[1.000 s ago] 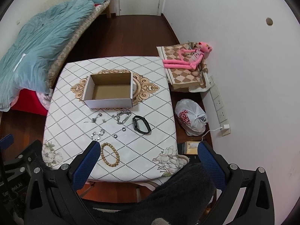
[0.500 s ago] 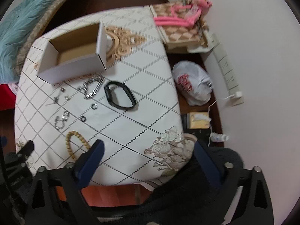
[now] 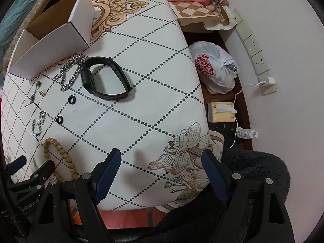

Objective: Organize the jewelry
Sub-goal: 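Grasp the wooden bead bracelet with the left tool while the right tool grasps the black watch band, then carry bracelet and watch band into the white box while both tools open, then lift both open tools out of the white box, then grasp the silver chain with the right tool while the left tool grasps a small gold stud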

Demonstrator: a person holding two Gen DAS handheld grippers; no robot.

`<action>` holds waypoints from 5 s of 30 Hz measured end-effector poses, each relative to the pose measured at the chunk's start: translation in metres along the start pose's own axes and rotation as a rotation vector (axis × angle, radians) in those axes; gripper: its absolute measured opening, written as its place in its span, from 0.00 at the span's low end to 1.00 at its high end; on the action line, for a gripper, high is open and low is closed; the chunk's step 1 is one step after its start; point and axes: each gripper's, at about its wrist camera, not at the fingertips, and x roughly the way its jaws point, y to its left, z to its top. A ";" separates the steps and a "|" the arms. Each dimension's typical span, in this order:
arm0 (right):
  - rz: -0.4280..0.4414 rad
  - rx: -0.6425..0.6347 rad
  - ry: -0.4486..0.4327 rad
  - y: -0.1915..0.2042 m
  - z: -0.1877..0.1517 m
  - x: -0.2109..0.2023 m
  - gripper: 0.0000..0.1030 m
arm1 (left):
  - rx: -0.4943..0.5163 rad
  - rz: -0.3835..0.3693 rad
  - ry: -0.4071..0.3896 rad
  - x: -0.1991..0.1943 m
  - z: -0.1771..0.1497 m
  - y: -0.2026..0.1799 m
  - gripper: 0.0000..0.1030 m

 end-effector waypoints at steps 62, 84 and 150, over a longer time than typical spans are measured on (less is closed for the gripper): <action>0.319 -0.083 -0.291 0.058 0.090 -0.088 0.07 | -0.007 -0.234 -0.449 -0.185 0.077 0.052 0.06; 0.292 -0.142 -0.143 0.119 0.183 -0.033 0.42 | -0.065 -0.074 -0.333 -0.124 0.185 0.089 0.61; 0.261 -0.033 -0.269 0.057 0.050 -0.005 0.68 | -0.202 0.191 -0.403 -0.070 0.014 0.113 1.00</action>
